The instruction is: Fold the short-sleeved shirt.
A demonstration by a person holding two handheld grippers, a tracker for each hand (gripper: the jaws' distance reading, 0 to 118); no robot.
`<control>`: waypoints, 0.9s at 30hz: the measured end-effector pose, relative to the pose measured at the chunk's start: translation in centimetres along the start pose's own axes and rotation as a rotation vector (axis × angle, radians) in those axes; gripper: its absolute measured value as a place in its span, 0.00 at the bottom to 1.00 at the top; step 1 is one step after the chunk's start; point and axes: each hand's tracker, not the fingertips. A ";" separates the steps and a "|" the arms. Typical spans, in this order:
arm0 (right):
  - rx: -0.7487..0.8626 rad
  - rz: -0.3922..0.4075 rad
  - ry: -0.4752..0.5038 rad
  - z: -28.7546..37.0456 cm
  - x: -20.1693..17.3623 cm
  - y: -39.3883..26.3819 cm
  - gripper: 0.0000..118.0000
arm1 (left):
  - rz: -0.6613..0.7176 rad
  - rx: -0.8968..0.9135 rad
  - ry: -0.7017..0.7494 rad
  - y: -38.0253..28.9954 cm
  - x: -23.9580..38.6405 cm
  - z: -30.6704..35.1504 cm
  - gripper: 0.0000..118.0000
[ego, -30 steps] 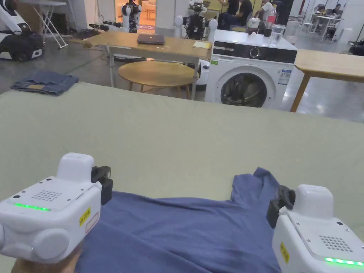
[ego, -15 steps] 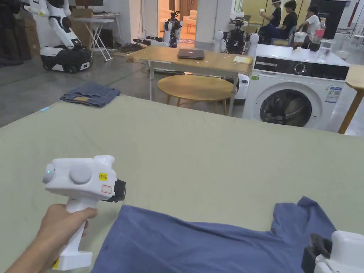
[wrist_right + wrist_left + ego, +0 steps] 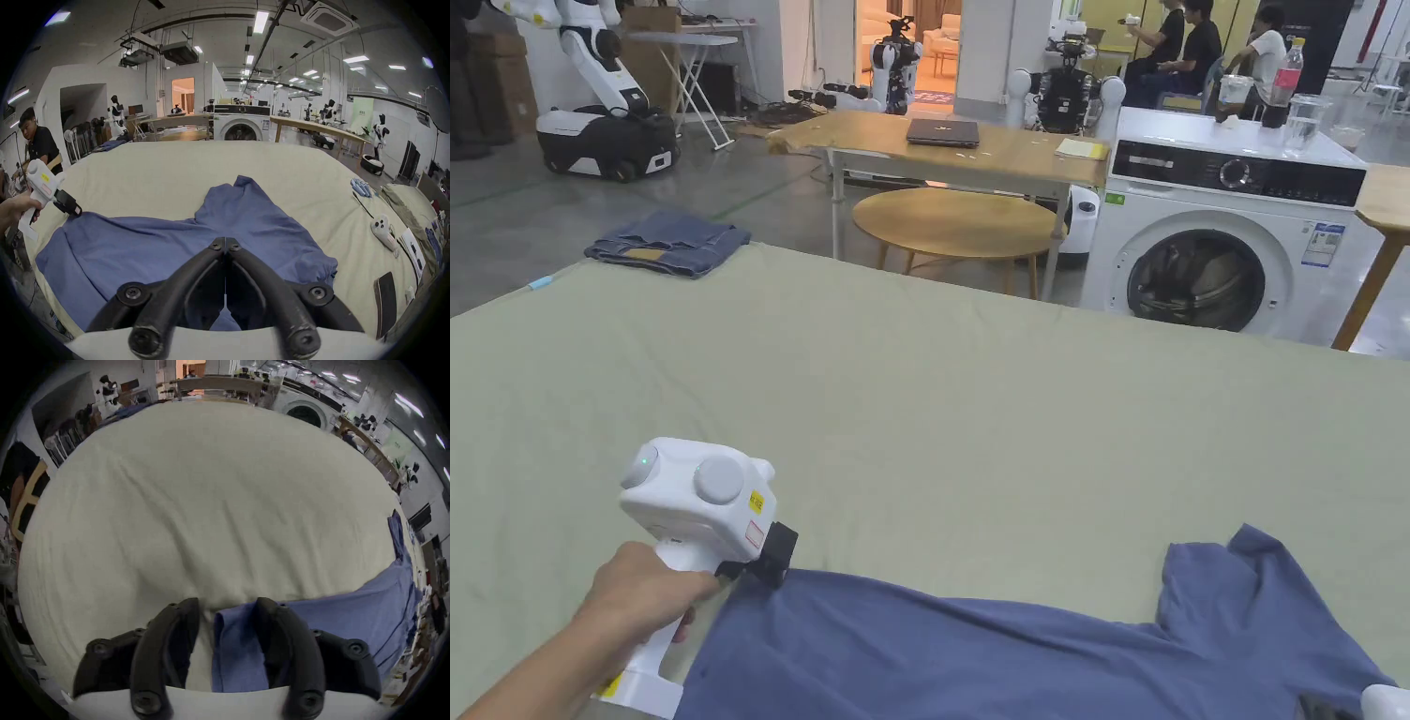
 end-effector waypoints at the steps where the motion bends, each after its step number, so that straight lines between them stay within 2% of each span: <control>1: -0.007 -0.002 -0.002 -0.1 0.2 0.0 0.00 | -0.021 0.004 -0.001 -0.2 0.4 0.0 0.02; 6: -0.045 -0.019 -0.007 -1.4 2.0 0.9 0.00 | -0.040 0.027 -0.048 -0.6 0.9 0.9 0.00; 11: -0.149 -0.026 -0.027 -4.3 6.7 5.7 0.02 | -0.035 0.096 -0.084 -1.4 0.2 2.5 0.00; 13: -0.211 -0.049 -0.003 -6.5 8.7 7.8 0.17 | -0.026 0.106 -0.097 -1.5 0.0 2.9 0.00; 15: -0.306 -0.008 -0.007 -9.8 10.2 9.5 0.41 | -0.023 0.119 -0.101 -1.8 0.0 3.4 0.00; 16: -0.336 0.021 -0.026 -11.2 10.5 10.0 0.48 | -0.021 0.121 -0.106 -1.7 0.0 3.4 0.00; 17: -0.379 0.052 -0.024 -12.7 10.6 10.2 0.50 | -0.022 0.128 -0.110 -1.7 0.0 3.5 0.00; 19: -0.439 0.075 -0.025 -15.7 11.1 10.5 0.50 | -0.023 0.130 -0.110 -1.8 0.0 3.6 0.00; 23: -0.560 0.018 0.024 -20.0 11.5 9.9 0.50 | -0.028 0.135 -0.116 -1.8 0.1 3.8 0.00; 27: -0.649 0.080 0.012 -22.3 10.8 8.8 0.49 | -0.020 0.137 -0.120 -1.7 -0.2 4.0 0.00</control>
